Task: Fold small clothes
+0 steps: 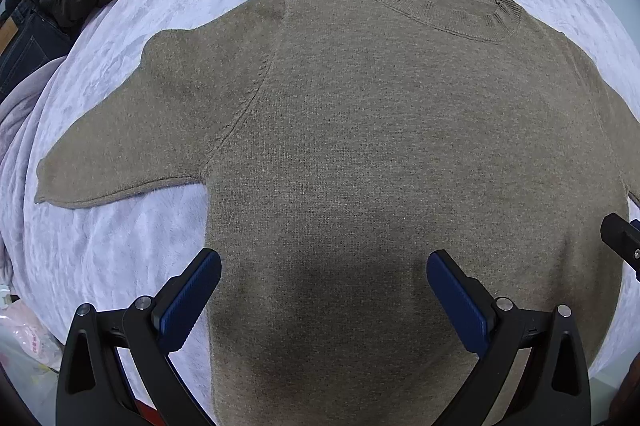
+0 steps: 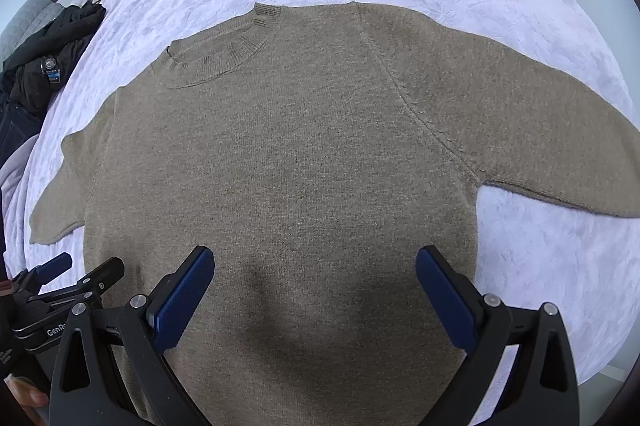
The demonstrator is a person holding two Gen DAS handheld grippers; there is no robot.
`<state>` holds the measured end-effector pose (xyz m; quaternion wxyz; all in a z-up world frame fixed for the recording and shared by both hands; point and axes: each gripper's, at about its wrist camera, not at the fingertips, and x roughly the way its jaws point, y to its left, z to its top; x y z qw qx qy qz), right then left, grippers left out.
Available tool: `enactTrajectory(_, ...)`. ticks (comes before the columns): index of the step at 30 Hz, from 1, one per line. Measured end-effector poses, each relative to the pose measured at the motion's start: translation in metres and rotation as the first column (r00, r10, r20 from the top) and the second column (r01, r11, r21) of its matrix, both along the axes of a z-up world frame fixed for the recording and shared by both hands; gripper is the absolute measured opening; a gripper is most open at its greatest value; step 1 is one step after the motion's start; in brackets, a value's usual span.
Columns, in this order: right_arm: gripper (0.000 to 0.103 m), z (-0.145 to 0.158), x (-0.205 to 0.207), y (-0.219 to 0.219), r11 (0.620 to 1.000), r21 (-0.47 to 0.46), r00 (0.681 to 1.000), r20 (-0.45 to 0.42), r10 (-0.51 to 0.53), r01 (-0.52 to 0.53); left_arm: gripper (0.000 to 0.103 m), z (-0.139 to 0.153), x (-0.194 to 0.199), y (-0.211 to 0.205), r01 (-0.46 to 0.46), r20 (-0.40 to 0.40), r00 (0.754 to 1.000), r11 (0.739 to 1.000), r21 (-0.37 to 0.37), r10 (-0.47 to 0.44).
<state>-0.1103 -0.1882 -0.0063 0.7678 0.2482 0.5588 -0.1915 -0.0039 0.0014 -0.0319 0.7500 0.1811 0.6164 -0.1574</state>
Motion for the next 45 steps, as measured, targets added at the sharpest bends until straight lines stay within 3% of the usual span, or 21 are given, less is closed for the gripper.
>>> enactTrajectory(15,0.101,-0.001,0.005,0.006,0.999,0.030,1.000,0.003,0.017,-0.017,0.103,-0.001,0.005,0.008,-0.012,-0.014,1.000,1.000,-0.009,0.012)
enactTrajectory(45,0.101,0.000,0.016,0.016,0.999,-0.006,0.999,-0.014,0.040,-0.040,0.103,-0.003,0.016,0.023,-0.027,-0.025,0.999,0.999,-0.035,0.026)
